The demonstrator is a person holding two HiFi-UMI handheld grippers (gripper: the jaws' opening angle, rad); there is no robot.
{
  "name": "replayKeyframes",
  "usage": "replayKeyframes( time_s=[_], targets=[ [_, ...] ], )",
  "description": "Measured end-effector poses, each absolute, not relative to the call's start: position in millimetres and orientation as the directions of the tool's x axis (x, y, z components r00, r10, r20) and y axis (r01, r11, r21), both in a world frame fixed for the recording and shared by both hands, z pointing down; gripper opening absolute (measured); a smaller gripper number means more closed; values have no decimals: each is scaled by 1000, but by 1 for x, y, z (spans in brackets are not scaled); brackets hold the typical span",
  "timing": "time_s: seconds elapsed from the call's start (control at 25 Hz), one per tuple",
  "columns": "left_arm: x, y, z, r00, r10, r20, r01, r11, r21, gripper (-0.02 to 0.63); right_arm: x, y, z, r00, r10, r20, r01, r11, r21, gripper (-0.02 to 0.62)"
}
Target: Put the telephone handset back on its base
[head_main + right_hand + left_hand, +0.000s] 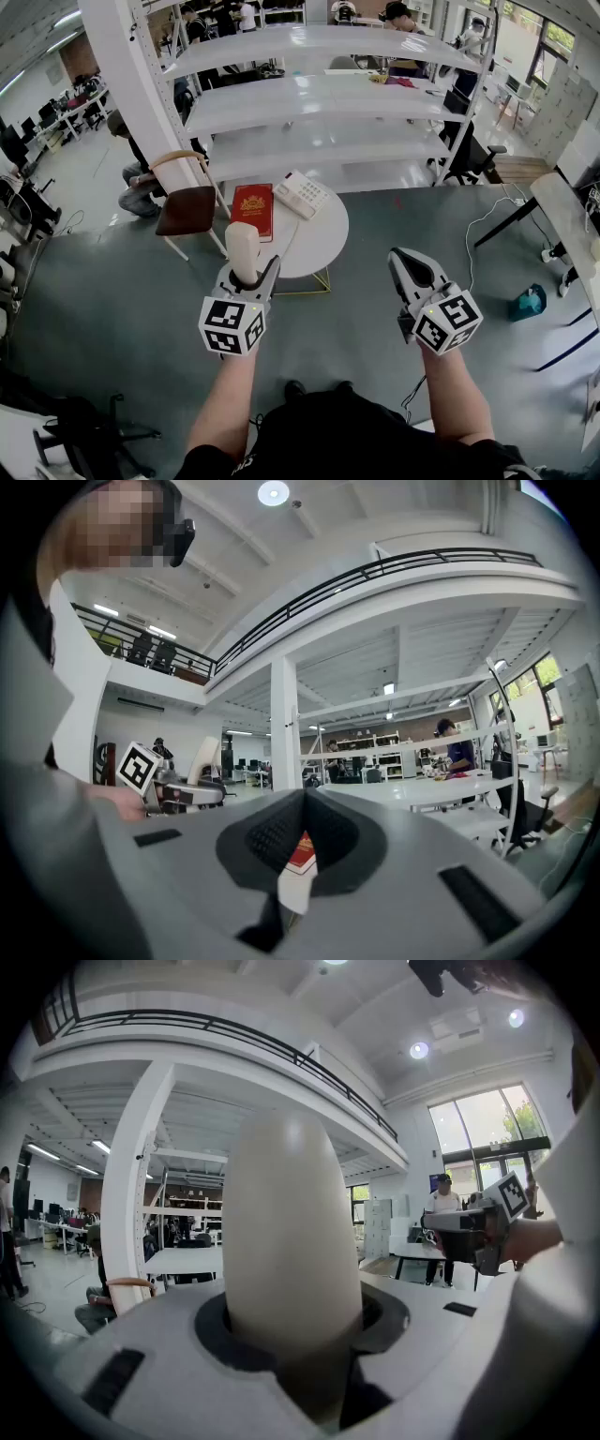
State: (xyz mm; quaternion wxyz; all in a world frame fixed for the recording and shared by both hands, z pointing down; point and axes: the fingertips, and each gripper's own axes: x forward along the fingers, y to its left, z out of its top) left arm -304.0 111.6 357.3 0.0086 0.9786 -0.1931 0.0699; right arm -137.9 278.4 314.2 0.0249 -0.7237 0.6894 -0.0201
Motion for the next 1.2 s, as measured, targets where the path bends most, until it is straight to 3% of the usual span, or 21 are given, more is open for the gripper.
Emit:
replayKeyframes(
  time_s=[1.2],
  targets=[
    [-257,183,354,906,-406,125,-410,-912,11,169,-83,362,317,28,-999,-35,-988,-23,-151,5]
  ],
)
